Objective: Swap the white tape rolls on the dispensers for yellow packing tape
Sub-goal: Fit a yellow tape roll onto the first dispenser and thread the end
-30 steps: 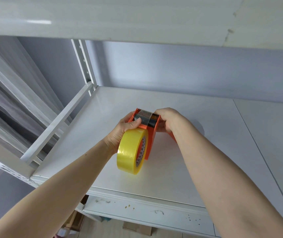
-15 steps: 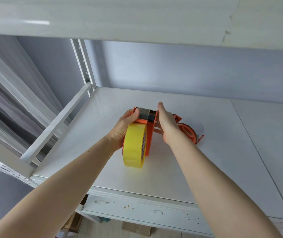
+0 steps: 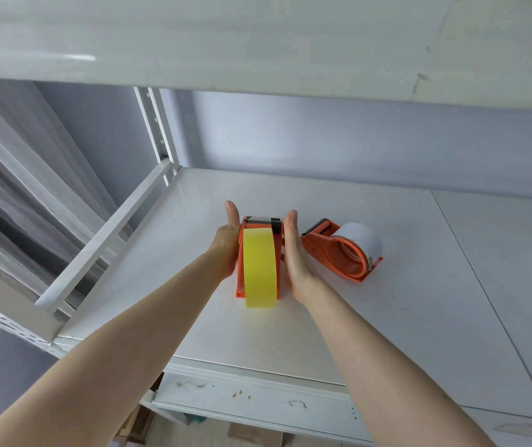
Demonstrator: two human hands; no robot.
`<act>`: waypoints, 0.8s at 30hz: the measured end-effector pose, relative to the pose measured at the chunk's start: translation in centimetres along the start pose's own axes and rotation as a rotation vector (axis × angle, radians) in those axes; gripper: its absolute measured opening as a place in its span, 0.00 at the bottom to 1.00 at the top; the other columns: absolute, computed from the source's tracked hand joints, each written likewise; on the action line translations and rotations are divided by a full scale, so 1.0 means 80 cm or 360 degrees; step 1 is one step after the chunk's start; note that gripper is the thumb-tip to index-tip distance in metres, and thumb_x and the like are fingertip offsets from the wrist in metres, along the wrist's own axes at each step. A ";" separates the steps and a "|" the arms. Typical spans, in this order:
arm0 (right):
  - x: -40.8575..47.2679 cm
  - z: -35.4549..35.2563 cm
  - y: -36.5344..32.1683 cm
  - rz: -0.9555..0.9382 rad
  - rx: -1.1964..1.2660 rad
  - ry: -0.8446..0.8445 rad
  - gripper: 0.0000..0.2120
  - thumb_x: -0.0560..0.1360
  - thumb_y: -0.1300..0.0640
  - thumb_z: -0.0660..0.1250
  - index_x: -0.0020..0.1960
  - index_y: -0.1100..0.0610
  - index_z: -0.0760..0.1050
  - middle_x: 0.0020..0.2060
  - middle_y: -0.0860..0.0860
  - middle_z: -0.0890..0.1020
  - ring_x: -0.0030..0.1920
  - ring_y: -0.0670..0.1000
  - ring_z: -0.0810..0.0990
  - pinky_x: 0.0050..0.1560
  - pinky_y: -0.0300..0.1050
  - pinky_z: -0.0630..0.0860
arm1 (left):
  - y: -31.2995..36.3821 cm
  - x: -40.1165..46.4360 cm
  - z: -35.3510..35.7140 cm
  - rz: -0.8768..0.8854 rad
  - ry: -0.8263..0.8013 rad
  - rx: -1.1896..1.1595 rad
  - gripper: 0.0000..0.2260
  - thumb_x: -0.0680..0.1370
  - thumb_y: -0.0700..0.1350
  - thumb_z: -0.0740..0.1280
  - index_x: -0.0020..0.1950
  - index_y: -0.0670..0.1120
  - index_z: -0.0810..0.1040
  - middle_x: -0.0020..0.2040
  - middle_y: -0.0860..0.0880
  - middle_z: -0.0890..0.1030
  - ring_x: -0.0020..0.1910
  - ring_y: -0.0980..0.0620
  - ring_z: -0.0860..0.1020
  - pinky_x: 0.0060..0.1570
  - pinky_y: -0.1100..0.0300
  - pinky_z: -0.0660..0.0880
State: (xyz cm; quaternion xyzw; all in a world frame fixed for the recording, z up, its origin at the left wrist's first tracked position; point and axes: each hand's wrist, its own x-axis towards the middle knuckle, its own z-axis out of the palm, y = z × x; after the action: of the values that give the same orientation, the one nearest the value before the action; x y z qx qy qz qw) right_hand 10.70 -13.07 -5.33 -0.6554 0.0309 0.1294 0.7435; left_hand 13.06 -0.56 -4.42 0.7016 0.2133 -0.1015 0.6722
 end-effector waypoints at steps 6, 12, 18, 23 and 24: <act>0.016 0.016 0.008 0.0291 0.0228 -0.0035 0.59 0.55 0.14 0.51 0.70 0.55 0.72 0.60 0.59 0.82 0.55 0.59 0.84 0.49 0.53 0.82 | -0.004 0.011 -0.008 0.0069 0.0061 0.0130 0.44 0.78 0.72 0.41 0.61 0.38 0.80 0.55 0.36 0.83 0.51 0.42 0.81 0.57 0.51 0.75; 0.023 0.000 0.041 0.0067 -0.0018 -0.0037 0.49 0.59 0.13 0.52 0.73 0.39 0.68 0.72 0.49 0.72 0.72 0.53 0.71 0.71 0.63 0.67 | -0.011 0.007 -0.018 0.0114 -0.0386 -0.0124 0.31 0.81 0.68 0.48 0.73 0.49 0.70 0.66 0.47 0.81 0.63 0.46 0.80 0.65 0.51 0.73; -0.070 0.015 0.019 -0.0478 -0.0209 -0.0030 0.19 0.72 0.40 0.68 0.62 0.34 0.71 0.57 0.35 0.78 0.55 0.33 0.78 0.52 0.30 0.77 | -0.019 0.018 -0.008 0.0102 -0.0226 -0.0316 0.22 0.84 0.61 0.53 0.72 0.50 0.66 0.57 0.48 0.77 0.55 0.48 0.79 0.50 0.55 0.76; -0.054 0.033 0.027 -0.0408 -0.0140 0.0192 0.38 0.69 0.46 0.71 0.76 0.44 0.62 0.68 0.46 0.75 0.64 0.44 0.77 0.61 0.39 0.76 | -0.018 0.013 0.008 0.0080 -0.0041 -0.0384 0.25 0.84 0.62 0.48 0.74 0.50 0.66 0.57 0.51 0.77 0.52 0.49 0.79 0.48 0.55 0.75; -0.054 0.038 0.025 -0.0416 -0.0110 0.0214 0.38 0.69 0.47 0.70 0.76 0.46 0.62 0.68 0.47 0.74 0.66 0.45 0.76 0.61 0.38 0.75 | -0.020 0.014 0.011 0.0061 -0.0036 -0.0406 0.27 0.84 0.63 0.48 0.77 0.49 0.64 0.64 0.49 0.75 0.59 0.46 0.78 0.54 0.53 0.75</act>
State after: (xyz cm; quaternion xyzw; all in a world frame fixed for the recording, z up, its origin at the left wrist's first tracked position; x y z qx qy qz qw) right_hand 5.67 -10.54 -5.94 -0.6863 -0.0094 -0.0116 0.7271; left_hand 13.50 -1.26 -6.44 0.6133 0.2035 -0.0686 0.7601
